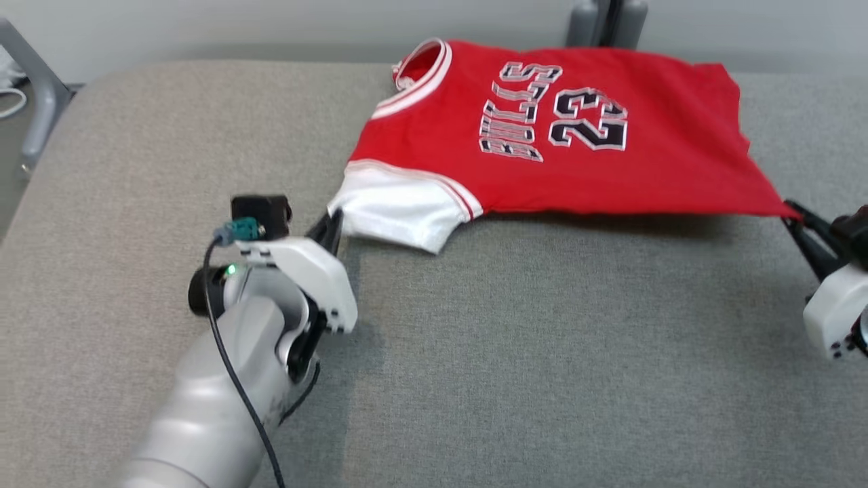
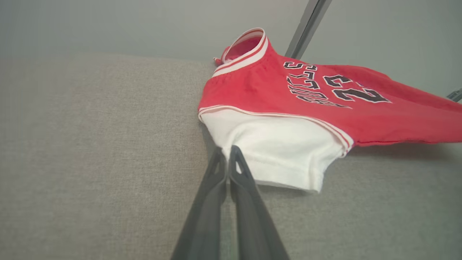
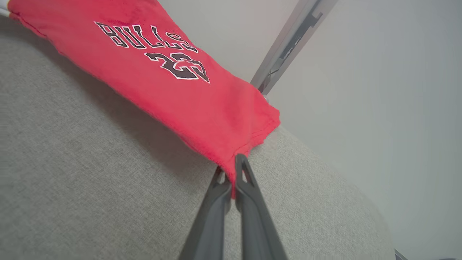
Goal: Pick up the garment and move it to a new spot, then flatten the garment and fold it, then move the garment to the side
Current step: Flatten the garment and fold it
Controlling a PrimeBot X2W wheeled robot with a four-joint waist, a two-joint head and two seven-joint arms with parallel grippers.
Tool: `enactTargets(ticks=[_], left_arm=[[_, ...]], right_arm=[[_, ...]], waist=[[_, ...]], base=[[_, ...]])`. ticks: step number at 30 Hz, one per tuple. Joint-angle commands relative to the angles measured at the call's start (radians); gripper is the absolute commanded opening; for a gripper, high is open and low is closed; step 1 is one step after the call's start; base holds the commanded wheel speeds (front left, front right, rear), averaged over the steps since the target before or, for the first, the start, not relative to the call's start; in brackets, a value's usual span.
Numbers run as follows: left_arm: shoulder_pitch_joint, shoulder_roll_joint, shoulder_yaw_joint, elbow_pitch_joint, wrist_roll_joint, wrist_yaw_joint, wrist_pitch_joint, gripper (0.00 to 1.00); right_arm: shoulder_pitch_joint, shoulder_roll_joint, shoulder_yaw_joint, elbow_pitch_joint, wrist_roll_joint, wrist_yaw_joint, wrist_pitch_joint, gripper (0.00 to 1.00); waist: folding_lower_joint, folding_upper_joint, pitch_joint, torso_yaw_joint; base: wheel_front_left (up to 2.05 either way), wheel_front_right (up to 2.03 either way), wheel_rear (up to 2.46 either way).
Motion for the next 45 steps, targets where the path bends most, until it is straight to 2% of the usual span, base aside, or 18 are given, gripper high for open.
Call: enactTargets(ticks=[1,4,9,14,21,27,34,40,45], left_arm=[[0.042,0.010,-0.031,0.026,0.021,-0.025,0.024,0.00],[0.077,0.016,-0.086,0.053,0.048,-0.061,0.078,0.00],[0.127,0.030,-0.172,0.071,0.098,-0.097,0.145,0.00],[0.159,0.044,-0.227,0.057,0.119,-0.116,0.195,0.00],[0.216,0.096,-0.298,-0.019,0.112,-0.125,0.268,0.00],[0.267,0.176,-0.373,-0.153,0.072,-0.124,0.380,0.00],[0.307,0.295,-0.426,-0.332,0.011,-0.124,0.511,0.00],[0.345,0.386,-0.420,-0.501,-0.073,-0.124,0.599,0.00],[0.377,0.449,-0.405,-0.617,-0.123,-0.119,0.636,0.00]], right_arm=[[0.030,0.009,0.015,0.016,-0.019,-0.001,-0.004,0.00],[0.059,0.012,0.049,0.038,-0.041,-0.001,-0.004,0.00],[0.097,0.016,0.108,0.087,-0.058,-0.001,-0.004,0.00],[0.117,0.017,0.167,0.128,-0.058,-0.001,-0.004,0.00],[0.130,0.011,0.236,0.160,-0.030,-0.001,-0.004,0.00],[0.133,0.007,0.287,0.165,-0.007,-0.001,-0.004,0.00],[0.129,-0.011,0.369,0.148,0.023,-0.001,-0.004,0.00],[0.145,-0.043,0.469,0.106,0.109,-0.001,-0.004,0.00],[0.167,-0.080,0.511,0.065,0.180,-0.001,-0.004,0.00]], waist=[[0.0000,0.0000,-0.055,0.015],[0.0000,0.0000,-0.090,0.024],[0.0000,0.0000,-0.136,0.032],[0.0000,0.0000,-0.168,0.034],[0.0000,0.0000,-0.217,0.028],[0.0000,0.0000,-0.242,0.028],[0.0000,0.0000,-0.271,0.031],[0.0000,0.0000,-0.294,0.026],[0.0000,0.0000,-0.312,0.017]], base=[[0.00,0.00,0.00],[0.00,0.00,0.00],[0.00,0.00,0.00],[0.00,0.00,0.00],[0.00,0.00,0.00],[0.00,0.00,0.00],[0.00,0.00,0.00],[0.00,0.00,0.00],[0.00,0.00,0.00]])
